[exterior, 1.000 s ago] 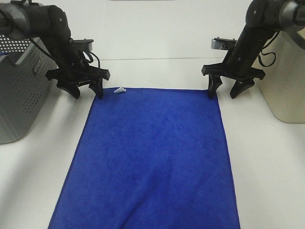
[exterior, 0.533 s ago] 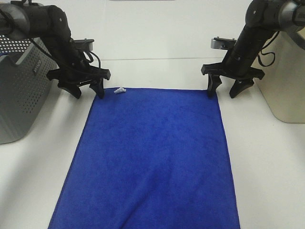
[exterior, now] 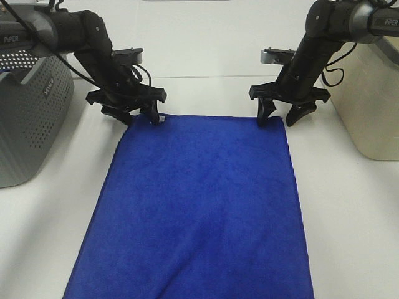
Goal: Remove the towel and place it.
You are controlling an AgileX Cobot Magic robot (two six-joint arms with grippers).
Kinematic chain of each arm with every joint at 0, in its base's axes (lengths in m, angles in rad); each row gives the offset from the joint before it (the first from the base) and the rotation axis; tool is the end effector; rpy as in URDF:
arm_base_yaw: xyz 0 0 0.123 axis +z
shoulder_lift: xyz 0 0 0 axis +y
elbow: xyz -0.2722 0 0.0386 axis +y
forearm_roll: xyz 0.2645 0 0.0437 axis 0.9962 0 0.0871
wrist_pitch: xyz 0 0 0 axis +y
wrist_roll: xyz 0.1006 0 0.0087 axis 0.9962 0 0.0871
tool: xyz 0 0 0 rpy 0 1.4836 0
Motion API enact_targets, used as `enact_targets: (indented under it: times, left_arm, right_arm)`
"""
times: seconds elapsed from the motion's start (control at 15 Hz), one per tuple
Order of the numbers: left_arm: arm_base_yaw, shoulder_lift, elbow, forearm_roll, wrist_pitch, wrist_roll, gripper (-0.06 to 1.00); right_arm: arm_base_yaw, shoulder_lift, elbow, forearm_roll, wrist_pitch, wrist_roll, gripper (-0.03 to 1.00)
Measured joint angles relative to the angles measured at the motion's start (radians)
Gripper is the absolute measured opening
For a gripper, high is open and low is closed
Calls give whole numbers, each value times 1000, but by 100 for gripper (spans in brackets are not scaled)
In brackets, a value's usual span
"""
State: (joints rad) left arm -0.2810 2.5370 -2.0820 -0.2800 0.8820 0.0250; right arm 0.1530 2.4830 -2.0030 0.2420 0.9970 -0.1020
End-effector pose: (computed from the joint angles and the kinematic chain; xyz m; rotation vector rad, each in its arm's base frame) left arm 0.5086 -0.1692 0.0760 0.2294 2.8196 -0.4034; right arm 0.5036 0.0982 0.0786 -0.2087 2.9422 0.3251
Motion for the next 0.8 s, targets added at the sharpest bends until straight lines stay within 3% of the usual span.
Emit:
enact_targets:
  times: [0.13,0.33,0.67,0.8]
  left_arm:
    - [-18,6,-8,-4,-13,0,61]
    - [-18,10,-10,-8,-23,0,45]
    - [-18,31,-56,0,-10,61,1]
    - [-18,34,-67,2,-5,73,0]
  right_arm:
    - [7,1,0,-5,-3,0,66]
    - [7,7,-3,-24,-7,0,46]
    - [7,7,-3,-34,-23,-4,2]
    - [7,7,-3,-34,-23,-21,2]
